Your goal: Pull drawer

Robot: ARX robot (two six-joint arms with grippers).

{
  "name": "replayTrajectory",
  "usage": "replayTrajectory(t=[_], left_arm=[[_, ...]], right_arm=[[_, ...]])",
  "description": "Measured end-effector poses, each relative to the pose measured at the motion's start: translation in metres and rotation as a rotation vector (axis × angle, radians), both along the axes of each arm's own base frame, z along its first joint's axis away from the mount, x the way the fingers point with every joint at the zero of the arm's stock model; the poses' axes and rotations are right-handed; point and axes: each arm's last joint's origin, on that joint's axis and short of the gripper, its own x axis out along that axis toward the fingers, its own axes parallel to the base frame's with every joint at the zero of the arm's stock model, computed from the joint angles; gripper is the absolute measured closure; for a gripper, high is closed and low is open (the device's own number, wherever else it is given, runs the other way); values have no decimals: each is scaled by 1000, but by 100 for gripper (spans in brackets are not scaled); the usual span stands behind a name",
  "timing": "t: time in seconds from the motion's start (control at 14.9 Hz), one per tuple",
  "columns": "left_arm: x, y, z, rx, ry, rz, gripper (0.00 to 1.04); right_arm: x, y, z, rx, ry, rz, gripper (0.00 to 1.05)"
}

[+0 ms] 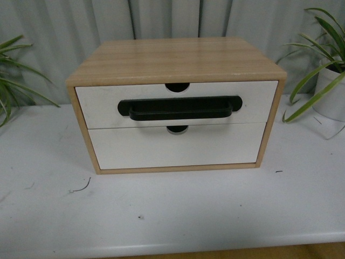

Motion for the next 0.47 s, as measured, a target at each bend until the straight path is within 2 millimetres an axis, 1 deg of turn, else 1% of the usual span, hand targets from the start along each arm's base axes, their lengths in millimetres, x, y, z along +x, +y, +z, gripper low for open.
replayTrajectory(t=[0.47], left_arm=[[0,0,0,0,0,0,7]], right_arm=[[0,0,0,0,0,0,6]])
